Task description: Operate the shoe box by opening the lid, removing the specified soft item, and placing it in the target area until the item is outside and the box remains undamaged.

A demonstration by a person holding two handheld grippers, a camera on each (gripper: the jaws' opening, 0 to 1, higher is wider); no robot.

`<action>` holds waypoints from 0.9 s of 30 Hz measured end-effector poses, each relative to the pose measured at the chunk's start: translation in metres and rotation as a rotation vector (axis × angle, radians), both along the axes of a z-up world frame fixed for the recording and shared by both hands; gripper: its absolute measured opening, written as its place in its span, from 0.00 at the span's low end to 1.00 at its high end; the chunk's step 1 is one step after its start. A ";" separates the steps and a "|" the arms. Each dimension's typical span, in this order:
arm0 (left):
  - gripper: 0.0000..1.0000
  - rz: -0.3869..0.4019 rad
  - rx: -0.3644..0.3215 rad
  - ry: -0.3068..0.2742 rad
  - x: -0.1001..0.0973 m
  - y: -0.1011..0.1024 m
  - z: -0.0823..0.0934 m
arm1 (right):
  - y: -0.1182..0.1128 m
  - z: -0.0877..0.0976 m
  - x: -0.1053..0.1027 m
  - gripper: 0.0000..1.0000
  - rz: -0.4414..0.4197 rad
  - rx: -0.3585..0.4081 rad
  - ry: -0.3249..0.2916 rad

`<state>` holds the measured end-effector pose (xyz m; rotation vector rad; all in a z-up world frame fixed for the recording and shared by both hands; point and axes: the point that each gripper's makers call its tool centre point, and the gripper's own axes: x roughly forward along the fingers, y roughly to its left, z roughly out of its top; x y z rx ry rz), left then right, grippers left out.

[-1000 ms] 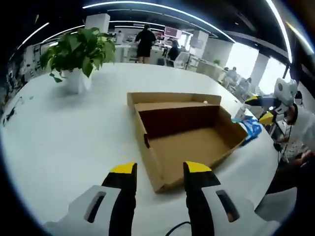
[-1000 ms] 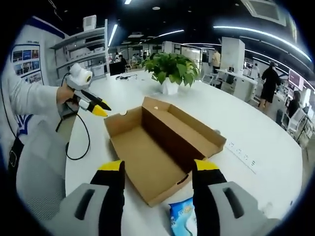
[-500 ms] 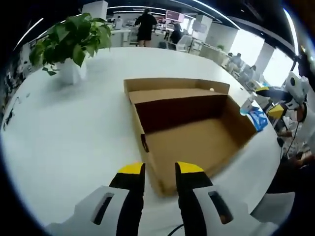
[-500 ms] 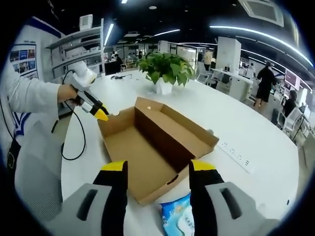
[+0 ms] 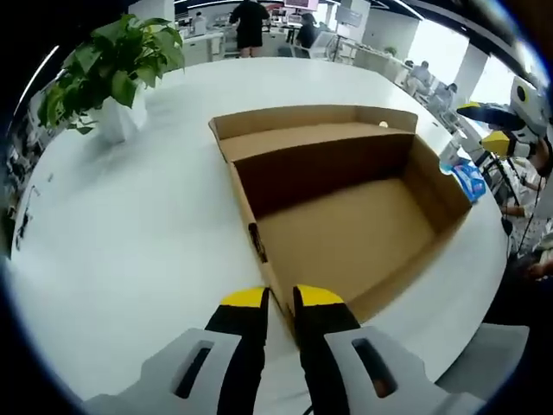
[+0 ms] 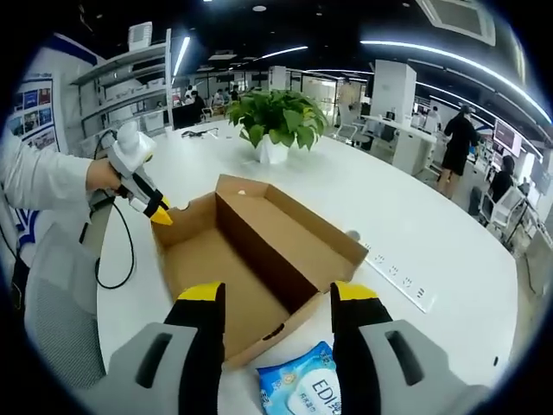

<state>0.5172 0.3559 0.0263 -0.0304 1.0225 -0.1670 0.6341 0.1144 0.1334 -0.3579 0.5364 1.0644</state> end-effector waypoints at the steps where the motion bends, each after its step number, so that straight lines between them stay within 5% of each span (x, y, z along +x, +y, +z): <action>1: 0.10 0.001 0.005 0.000 0.000 0.000 0.000 | 0.000 0.000 0.002 0.46 -0.006 0.002 0.007; 15: 0.06 0.048 0.001 0.046 -0.001 0.005 -0.002 | 0.007 0.005 0.052 0.42 -0.100 -0.048 0.035; 27: 0.03 0.099 -0.010 0.045 -0.002 0.008 -0.003 | -0.001 -0.027 0.086 0.37 -0.210 -0.145 0.118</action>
